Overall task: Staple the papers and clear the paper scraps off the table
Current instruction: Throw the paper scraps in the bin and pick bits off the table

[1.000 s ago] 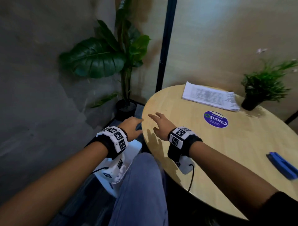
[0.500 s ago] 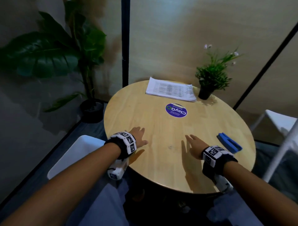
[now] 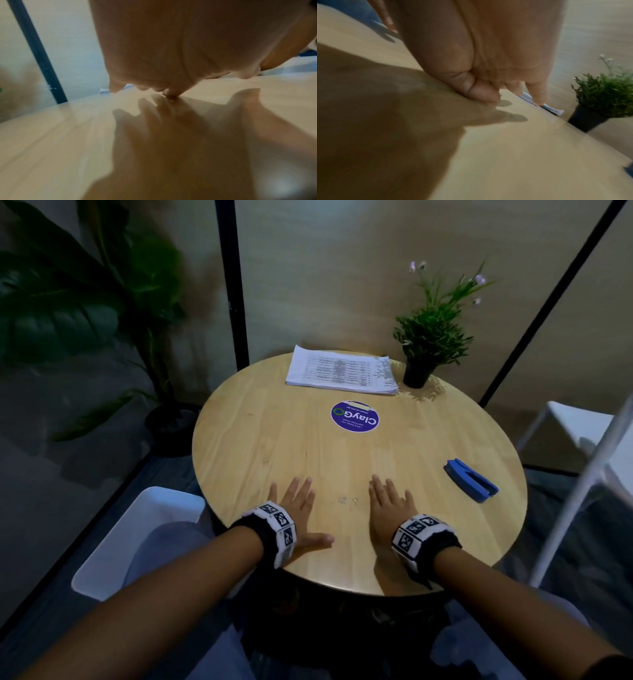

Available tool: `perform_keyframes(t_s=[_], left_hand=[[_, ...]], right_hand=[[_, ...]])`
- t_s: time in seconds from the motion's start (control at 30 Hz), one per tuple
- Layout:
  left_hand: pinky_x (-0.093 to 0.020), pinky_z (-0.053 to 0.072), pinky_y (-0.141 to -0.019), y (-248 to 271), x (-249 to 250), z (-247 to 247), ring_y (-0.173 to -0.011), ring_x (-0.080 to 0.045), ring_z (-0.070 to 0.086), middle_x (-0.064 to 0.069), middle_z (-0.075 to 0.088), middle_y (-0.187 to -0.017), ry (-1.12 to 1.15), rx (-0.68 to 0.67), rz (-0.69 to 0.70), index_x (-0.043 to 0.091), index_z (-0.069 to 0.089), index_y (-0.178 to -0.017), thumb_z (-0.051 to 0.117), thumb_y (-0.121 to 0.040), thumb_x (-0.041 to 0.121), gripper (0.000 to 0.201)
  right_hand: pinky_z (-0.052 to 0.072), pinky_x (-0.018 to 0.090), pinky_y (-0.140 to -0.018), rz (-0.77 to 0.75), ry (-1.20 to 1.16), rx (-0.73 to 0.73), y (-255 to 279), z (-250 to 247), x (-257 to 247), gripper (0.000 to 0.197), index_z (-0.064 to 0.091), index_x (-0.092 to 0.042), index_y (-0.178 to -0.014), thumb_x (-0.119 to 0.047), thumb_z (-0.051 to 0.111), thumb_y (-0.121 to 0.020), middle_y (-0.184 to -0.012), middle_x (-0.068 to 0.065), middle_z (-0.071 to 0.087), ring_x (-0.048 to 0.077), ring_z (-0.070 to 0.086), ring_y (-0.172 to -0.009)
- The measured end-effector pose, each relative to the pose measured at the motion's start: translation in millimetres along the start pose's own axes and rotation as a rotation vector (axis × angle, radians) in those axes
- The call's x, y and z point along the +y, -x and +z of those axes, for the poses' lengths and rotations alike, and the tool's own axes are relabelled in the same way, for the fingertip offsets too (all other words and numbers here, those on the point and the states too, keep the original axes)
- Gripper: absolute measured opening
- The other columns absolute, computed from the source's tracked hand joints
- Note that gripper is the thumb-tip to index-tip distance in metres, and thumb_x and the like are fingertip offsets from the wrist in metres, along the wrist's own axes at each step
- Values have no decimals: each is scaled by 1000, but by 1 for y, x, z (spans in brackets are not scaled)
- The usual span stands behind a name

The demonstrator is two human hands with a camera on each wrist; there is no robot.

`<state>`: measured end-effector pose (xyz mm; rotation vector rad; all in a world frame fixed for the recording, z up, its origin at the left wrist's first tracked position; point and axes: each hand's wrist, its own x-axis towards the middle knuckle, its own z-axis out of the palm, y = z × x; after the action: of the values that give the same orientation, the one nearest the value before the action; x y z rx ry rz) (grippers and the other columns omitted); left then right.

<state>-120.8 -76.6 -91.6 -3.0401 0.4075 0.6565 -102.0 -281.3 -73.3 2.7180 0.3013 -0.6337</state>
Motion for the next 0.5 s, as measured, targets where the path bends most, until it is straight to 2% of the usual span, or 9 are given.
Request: perform_keyframes(t_s=[0.2,0.27,0.33,0.37,0.4,0.43,0.47,0.5], left_hand=[[-57,-14,-112,-12,34,-4,-145,-23,-22,-5,-24,-157,-20,-13,37,17,-14,-149,26,-72,86,110],[-57,-13,-112,-15,38,-3,-145,-23,-23,-6,-24,-157,-19,-17,27,18,-15,-149,24,-71,86,110],[-57,-12,-113,-15,41,-5,-145,-24,-22,-6,-23,-157,-3,-3,21,19,-14,-149,25,-72,86,109],[-56,-9,-114,-14,41,-8,-146,-25,-19,-6,-21,-158,21,17,19,18,-12,-150,27,-74,83,107],[-55,-2,-117,-12,41,-13,-147,-26,-12,-7,-14,-159,56,54,17,16,-6,-150,33,-78,78,103],[-51,9,-119,-12,39,-19,-147,-28,0,-9,-2,-160,101,114,17,12,4,-151,41,-83,68,95],[-45,23,-117,-12,37,-24,-143,-30,16,-12,15,-155,154,192,18,9,20,-148,49,-87,54,81],[-40,34,-110,-13,34,-28,-135,-30,30,-12,31,-145,208,260,20,8,36,-140,54,-89,38,62]], right_hand=[[2,56,-115,-105,4,23,0,-5,-23,102,-16,-8,-147,-42,58,-86,-155,7,-27,32,-17,-145],[2,56,-115,-117,-9,26,0,-5,-24,101,-14,-9,-148,-44,57,-86,-155,6,-26,32,-17,-145],[4,56,-116,-123,-87,40,2,-8,-21,93,-8,-12,-149,-39,56,-88,-157,6,-21,32,-14,-145],[8,55,-116,-123,-162,73,2,-9,-18,85,1,-13,-150,-36,55,-89,-159,6,-11,33,-8,-146],[16,53,-115,-125,-261,137,2,-10,-13,75,16,-13,-148,-32,56,-88,-158,8,7,33,4,-146],[28,47,-111,-128,-371,224,0,-9,-7,60,35,-12,-141,-30,56,-87,-148,10,28,33,23,-141],[39,38,-102,-123,-476,304,-1,-9,-2,43,52,-13,-127,-27,56,-86,-132,11,45,31,41,-129],[44,30,-89,-98,-581,342,-1,-10,2,30,62,-14,-112,-24,57,-85,-116,9,55,28,53,-113]])
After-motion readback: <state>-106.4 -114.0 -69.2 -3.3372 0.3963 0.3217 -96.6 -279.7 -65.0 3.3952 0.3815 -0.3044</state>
